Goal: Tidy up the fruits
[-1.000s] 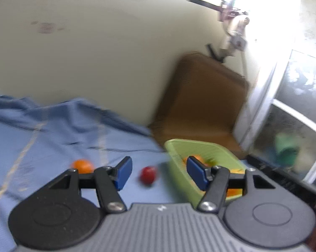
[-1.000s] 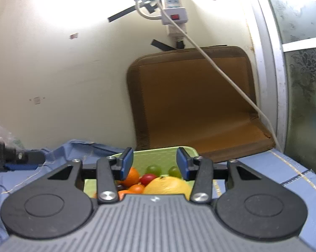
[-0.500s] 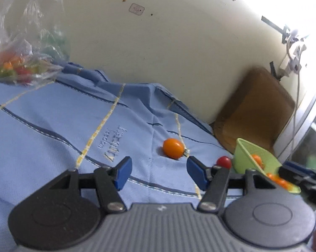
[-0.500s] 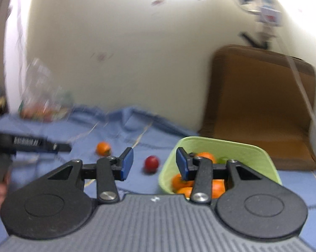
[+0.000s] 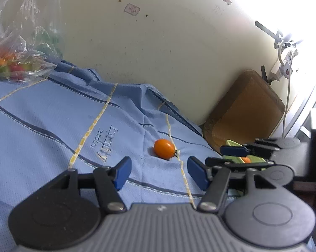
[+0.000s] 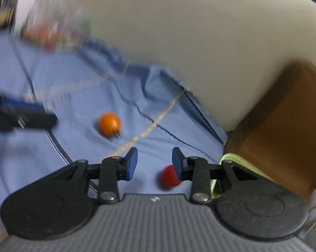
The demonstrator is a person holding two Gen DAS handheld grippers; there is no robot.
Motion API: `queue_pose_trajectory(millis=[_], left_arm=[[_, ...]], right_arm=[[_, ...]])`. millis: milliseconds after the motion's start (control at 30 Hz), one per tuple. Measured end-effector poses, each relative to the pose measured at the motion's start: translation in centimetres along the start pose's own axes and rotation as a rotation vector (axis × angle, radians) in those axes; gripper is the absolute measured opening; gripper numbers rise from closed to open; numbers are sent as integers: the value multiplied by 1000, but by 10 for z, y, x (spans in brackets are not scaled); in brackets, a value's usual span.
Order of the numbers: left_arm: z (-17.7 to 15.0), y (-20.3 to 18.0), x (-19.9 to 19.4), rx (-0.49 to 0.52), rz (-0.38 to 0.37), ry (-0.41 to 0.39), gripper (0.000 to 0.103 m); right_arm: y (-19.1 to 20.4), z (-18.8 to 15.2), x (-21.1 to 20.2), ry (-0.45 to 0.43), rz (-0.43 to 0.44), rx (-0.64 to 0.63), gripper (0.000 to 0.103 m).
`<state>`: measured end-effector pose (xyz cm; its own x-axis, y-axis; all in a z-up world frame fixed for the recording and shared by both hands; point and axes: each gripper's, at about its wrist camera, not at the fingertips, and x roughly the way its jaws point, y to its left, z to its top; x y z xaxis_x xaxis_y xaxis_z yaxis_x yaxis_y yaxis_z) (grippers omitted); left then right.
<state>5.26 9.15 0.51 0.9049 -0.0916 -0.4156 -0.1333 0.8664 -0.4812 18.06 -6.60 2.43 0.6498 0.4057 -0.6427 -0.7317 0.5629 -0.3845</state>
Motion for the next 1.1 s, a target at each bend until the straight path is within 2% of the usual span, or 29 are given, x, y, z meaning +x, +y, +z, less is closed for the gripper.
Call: queue_pose_trajectory(millis=[67,367,433,500,667,767,967,1100], left_arm=[[0,0,2,-3,1,11,63],[1,4,3,-32,1,27,63],[1,5,4,-33,0,28,63],[1,4,3,-33,1,28,63],[1,3,3,-32,5,23,69],[1,3,2,-30,10,16,73],[1,5,2,-43,10,14,73],[1,6,1,-51,10,11,73]], right_arm=[[-3,4,6,57,12,-84,39],[-11,13,42,248,69,-263,38],[-11,16,43,255,75,-286,37],[-12,17,43,269,82,-289,31],[-22,16,44,259,101,-251,31],[-16,14,43,267,90,-320,33],[-20,15,46,312,88,-349,31],[-18,10,38,275,67,-336,30]])
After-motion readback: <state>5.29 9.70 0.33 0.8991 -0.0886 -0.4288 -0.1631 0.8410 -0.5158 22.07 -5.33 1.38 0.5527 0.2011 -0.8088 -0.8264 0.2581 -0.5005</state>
